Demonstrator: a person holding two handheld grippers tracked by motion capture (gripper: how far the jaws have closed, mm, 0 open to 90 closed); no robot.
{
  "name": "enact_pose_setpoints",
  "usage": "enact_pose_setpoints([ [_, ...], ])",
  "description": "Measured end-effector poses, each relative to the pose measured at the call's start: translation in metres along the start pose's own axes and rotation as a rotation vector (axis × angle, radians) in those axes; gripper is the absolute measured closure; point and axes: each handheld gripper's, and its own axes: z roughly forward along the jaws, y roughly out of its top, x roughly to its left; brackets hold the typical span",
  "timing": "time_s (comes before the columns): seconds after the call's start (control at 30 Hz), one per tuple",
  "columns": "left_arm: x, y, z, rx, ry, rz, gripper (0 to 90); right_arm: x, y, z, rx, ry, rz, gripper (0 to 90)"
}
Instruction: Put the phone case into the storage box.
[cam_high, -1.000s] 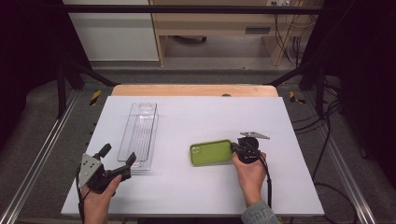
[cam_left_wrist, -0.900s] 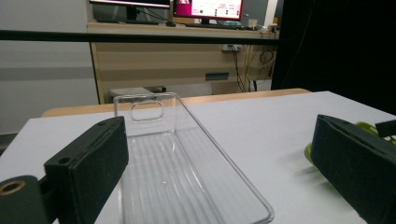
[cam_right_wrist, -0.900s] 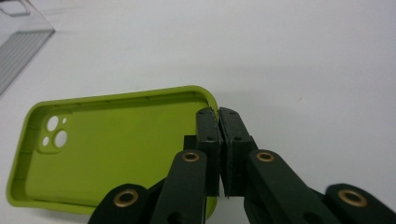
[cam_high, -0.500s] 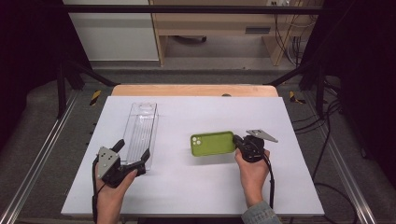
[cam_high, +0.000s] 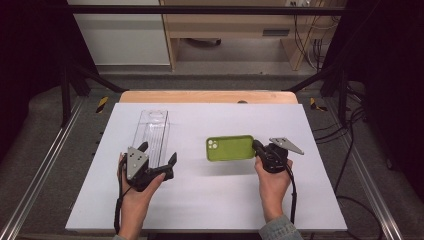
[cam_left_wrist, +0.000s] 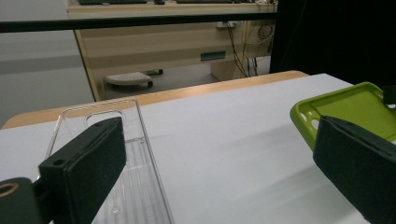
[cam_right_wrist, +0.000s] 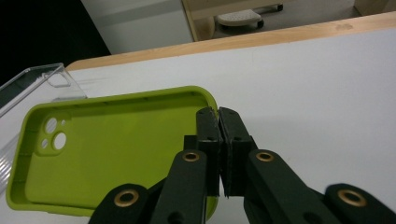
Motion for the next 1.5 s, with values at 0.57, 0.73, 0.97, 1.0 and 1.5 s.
enact_pose_setpoints([
  [0.57,-0.005,0.021,0.021,-0.005,-0.002,0.012,2.9,0.013,0.001,0.002,-0.047,0.013,0.011,88.3],
  [0.73,0.000,0.025,0.023,0.008,0.004,0.022,3.5,0.018,0.001,0.000,-0.061,0.006,0.003,88.2],
  [0.97,-0.003,0.027,0.028,0.017,-0.020,0.026,4.1,0.025,0.003,-0.002,-0.075,0.011,0.004,88.2],
  [1.0,-0.004,0.027,0.027,0.016,-0.020,0.024,4.1,0.026,0.004,-0.003,-0.085,0.008,0.006,88.2],
  [1.5,-0.026,0.019,0.033,0.062,-0.081,0.022,4.4,0.040,0.009,-0.013,-0.127,0.018,-0.005,88.2],
])
